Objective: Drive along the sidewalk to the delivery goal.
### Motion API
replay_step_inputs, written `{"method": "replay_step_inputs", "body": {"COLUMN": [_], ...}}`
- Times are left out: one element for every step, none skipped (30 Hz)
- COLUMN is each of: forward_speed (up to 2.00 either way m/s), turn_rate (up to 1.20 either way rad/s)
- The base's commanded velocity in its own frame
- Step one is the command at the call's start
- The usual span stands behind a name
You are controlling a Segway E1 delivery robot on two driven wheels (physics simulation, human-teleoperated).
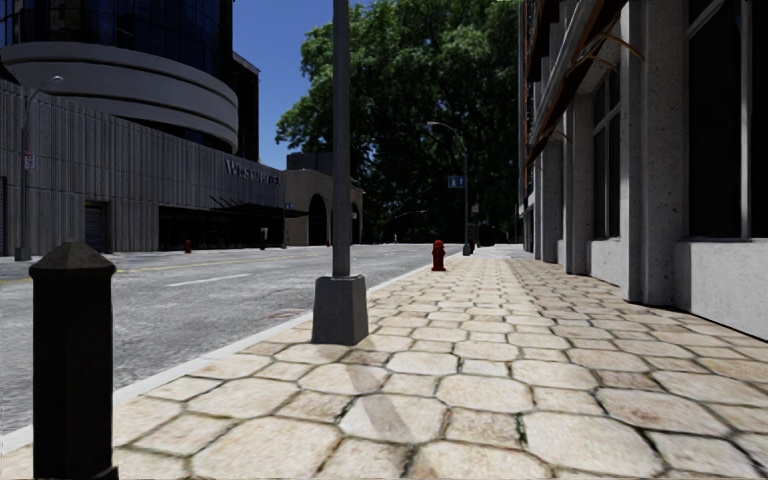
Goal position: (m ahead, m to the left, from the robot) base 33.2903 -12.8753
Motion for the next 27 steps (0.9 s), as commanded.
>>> {"method": "replay_step_inputs", "body": {"forward_speed": [2.00, 2.00, 2.00, 2.00, 2.00, 2.00, 2.00, 2.00, 2.00, 2.00, 2.00, 2.00, 2.00, 2.00, 2.00, 2.00, 2.00, 2.00, 2.00, 2.00, 2.00, 2.00, 2.00, 2.00, 2.00, 2.00, 2.00], "turn_rate": [-0.40, -0.44, -0.46, -0.46, -0.47, -0.47, -0.47, -0.47, -0.47, -0.47, -0.47, -0.47, -0.47, -0.47, -0.47, -0.47, -0.47, -0.47, -0.08, 0.00, 0.00, 0.00, 0.00, 0.00, 0.00, 0.00, 0.00]}}
